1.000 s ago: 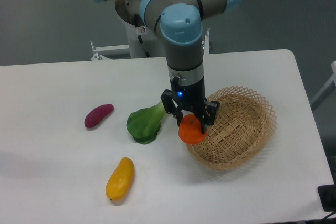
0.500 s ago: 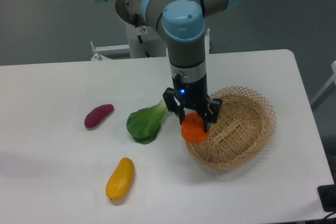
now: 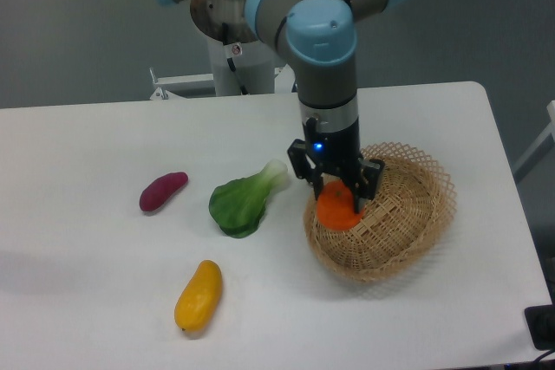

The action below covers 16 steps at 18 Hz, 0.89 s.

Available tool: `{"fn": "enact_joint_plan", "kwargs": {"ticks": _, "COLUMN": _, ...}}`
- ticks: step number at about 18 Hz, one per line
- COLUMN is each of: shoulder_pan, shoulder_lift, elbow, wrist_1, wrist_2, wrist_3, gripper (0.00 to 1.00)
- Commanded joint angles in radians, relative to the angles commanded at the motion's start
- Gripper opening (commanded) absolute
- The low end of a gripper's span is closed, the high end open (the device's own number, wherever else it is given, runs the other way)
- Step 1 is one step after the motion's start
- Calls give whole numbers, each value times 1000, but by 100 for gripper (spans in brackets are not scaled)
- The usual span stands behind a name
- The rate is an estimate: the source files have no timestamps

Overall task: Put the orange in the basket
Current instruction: 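Carry the held orange over the wicker basket and lower it inside, then open the gripper to release the orange into the basket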

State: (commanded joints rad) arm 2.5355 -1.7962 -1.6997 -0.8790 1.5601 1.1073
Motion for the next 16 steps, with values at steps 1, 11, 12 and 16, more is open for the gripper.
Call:
{"fn": "enact_joint_plan", "kwargs": {"ticks": 1, "shoulder_pan": 17, "shoulder_lift": -15, "elbow": -8, "wrist_1": 5, "wrist_2": 0, "wrist_3": 23, "gripper": 57}}
{"fn": "enact_joint_plan", "kwargs": {"ticks": 11, "shoulder_pan": 120, "shoulder_lift": -138, "elbow": -84, "wrist_1": 86, "wrist_2": 2, "wrist_3": 172, "gripper": 56}}
{"fn": "enact_joint_plan", "kwargs": {"ticks": 12, "shoulder_pan": 127, "shoulder_lift": -146, "elbow": -84, "wrist_1": 86, "wrist_2": 2, "wrist_3": 145, "gripper": 56}}
{"fn": "enact_joint_plan", "kwargs": {"ticks": 16, "shoulder_pan": 131, "shoulder_lift": -169, "elbow": -89, "wrist_1": 87, "wrist_2": -2, "wrist_3": 14, "gripper": 57}}
